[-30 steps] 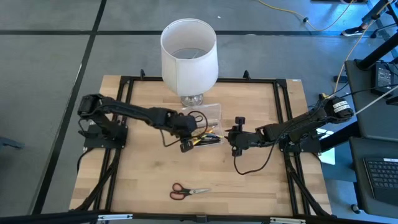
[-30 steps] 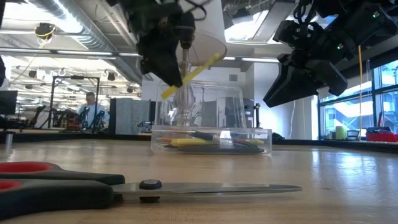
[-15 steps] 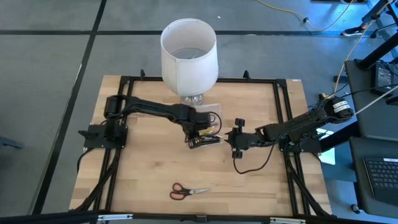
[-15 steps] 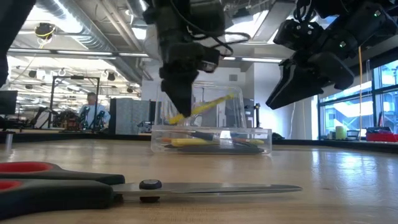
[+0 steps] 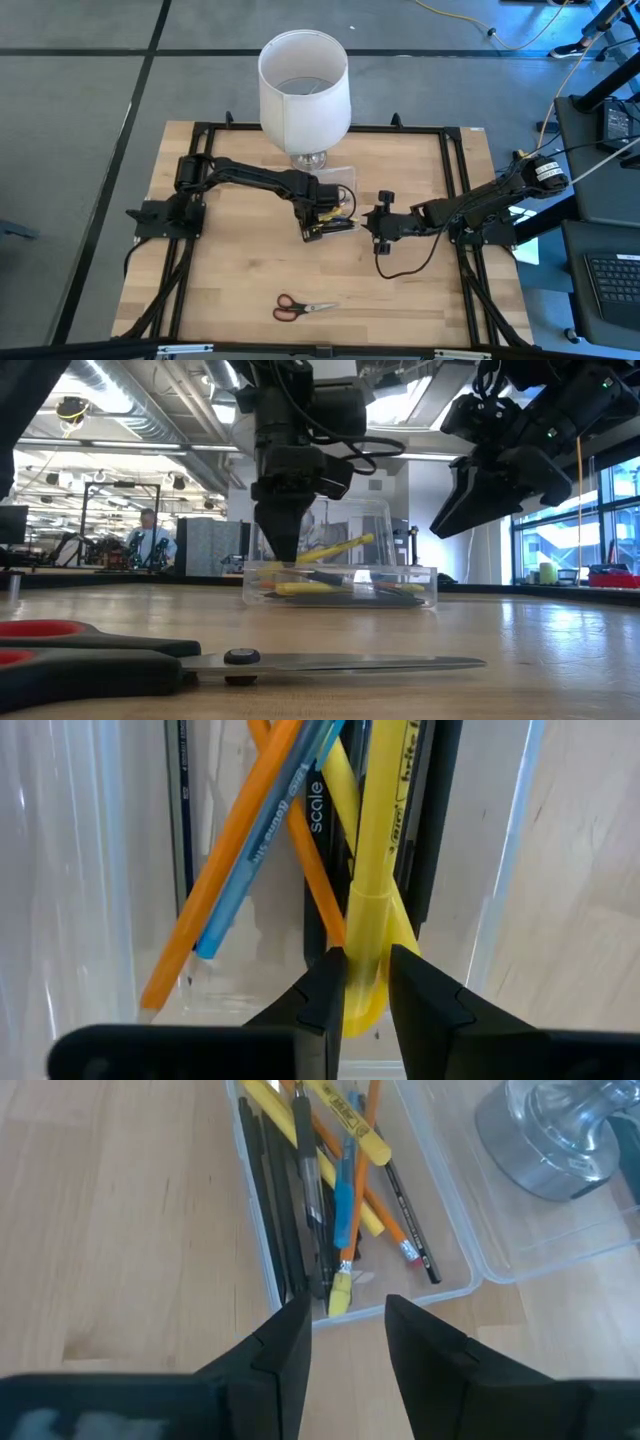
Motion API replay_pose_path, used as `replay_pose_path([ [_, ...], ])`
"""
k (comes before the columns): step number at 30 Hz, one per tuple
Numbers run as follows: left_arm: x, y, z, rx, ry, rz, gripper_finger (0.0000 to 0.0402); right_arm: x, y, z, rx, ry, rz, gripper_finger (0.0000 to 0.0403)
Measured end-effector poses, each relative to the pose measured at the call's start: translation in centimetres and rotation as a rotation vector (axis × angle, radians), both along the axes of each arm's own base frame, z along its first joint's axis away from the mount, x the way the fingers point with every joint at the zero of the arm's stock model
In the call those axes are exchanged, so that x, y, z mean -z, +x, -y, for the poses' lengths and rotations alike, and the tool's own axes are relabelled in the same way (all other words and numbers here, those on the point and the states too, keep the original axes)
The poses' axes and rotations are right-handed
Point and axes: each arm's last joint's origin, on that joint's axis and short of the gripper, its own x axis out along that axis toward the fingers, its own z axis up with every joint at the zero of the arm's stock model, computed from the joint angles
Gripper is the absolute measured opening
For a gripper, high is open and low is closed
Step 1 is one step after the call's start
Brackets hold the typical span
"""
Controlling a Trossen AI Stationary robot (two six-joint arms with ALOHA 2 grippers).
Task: Pick & place school supplies into a supply box
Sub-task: Put the yellow pen into the transparent supply box, then put the black scissors into the transparent supply box
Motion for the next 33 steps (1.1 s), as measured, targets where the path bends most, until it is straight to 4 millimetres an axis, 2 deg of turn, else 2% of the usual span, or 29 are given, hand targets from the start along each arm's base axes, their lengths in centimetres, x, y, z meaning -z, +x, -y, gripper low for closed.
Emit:
replay_pose_path([
  [16, -0.2, 0.0, -0.7, -0.015, 0.004, -0.003, 0.0114, 0.0, 0.0, 0.0, -0.001, -0.001, -0.001, 0.0133],
  [21, -3.2, -0.5, -1.0, -0.010, 0.044, 0.076, 0.0118, 0.0, 0.0, 0.0, 0.000, -0.001, -0.002, 0.0133],
  [26, -6.6, -1.8, 0.7, 0.010, 0.164, 0.181, 0.0114, 0.0, -0.1, 0.0, 0.000, -0.002, -0.008, 0.0133],
  [29, -7.6, -2.7, 2.5, 0.015, 0.237, 0.215, 0.0114, 0.1, -0.1, 0.0, 0.000, -0.004, -0.013, 0.0133],
  [33, -7.8, -4.0, 5.2, 0.046, 0.263, 0.226, 0.0114, 0.1, -0.1, 0.0, 0.000, -0.005, -0.016, 0.0133],
])
